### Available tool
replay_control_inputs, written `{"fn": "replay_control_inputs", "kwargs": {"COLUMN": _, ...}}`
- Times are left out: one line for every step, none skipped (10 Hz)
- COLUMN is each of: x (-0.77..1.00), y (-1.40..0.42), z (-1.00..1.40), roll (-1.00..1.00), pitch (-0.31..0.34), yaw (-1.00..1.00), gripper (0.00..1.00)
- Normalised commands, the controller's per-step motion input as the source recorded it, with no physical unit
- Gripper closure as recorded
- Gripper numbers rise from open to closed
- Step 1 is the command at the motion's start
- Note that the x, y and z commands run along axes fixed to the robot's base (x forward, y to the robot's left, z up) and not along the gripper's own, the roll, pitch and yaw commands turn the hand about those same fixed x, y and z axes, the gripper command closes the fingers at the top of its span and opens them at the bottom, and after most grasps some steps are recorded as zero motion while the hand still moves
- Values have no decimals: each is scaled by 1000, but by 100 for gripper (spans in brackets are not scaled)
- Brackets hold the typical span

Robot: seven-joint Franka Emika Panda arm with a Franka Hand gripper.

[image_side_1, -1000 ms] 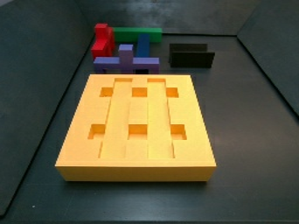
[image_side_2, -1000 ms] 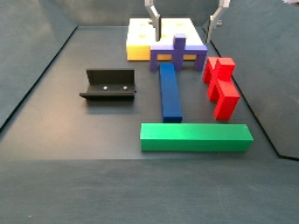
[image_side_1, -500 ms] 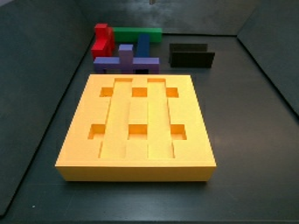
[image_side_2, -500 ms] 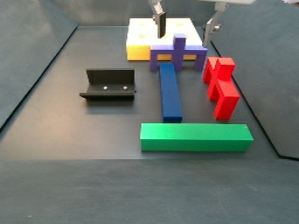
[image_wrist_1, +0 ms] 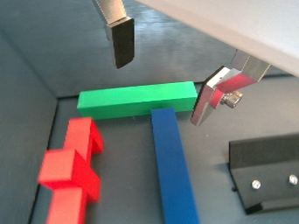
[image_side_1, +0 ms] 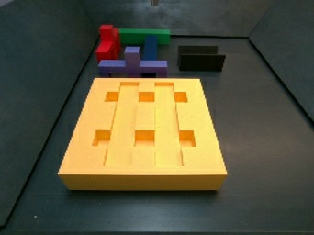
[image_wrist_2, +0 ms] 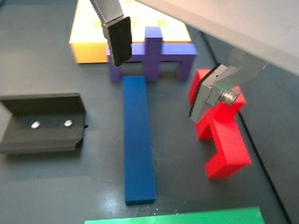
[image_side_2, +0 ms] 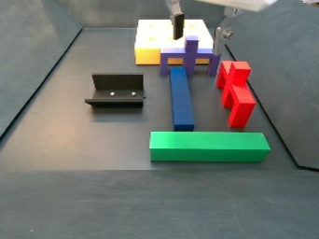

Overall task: Pick up the green object. Move up. Move to above the board. Insert the green object.
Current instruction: Pick up the green object.

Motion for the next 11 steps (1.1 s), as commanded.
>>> {"fn": "replay_control_inputs", "kwargs": {"x": -154, "y": 200, "z": -97, "roll": -9, "pitch": 0, "yaw": -769, "gripper": 0}}
{"fn": "replay_control_inputs", "kwargs": {"x": -169, "y": 226, "z": -109, "roll": -9, "pitch": 0, "yaw": -743, "gripper": 0}}
{"fn": "replay_control_inputs", "kwargs": {"x": -180, "y": 237, "z": -111, "roll": -9, "pitch": 0, "yaw": -731, "gripper": 0}}
{"fn": "replay_control_inputs", "kwargs": {"x": -177, "y": 226, "z": -126, "roll": -9, "pitch": 10, "yaw": -746, "gripper": 0}}
{"fn": "replay_control_inputs", "kwargs": {"x": -189, "y": 234, "z": -166, "roll": -9, "pitch": 24, "yaw": -737, "gripper": 0}}
{"fn": "replay_control_inputs", "kwargs": {"x": -206, "y": 274, "z": -209, "roll": -11, "pitch": 44, "yaw": -706, "gripper": 0}}
{"fn": "replay_control_inputs", "kwargs": {"x": -197, "y": 331, "z": -223, "roll": -20, "pitch": 47, "yaw": -654, "gripper": 0}}
{"fn": "replay_control_inputs", "kwargs": {"x": -174, "y": 414, "z": -231, "roll": -34, "pitch": 41, "yaw": -571, "gripper": 0}}
{"fn": "replay_control_inputs", "kwargs": {"x": -166, "y": 454, "z": -234, "roll": -43, "pitch": 37, "yaw": -531, "gripper": 0}}
{"fn": "replay_control_inputs", "kwargs": {"x": -49, "y": 457, "z": -246, "roll": -93, "pitch": 0, "yaw": -486, "gripper": 0}}
{"fn": "replay_control_inputs", "kwargs": {"x": 0, "y": 540, "z": -334, "roll": -69, "pitch": 0, "yaw": -440, "gripper": 0}}
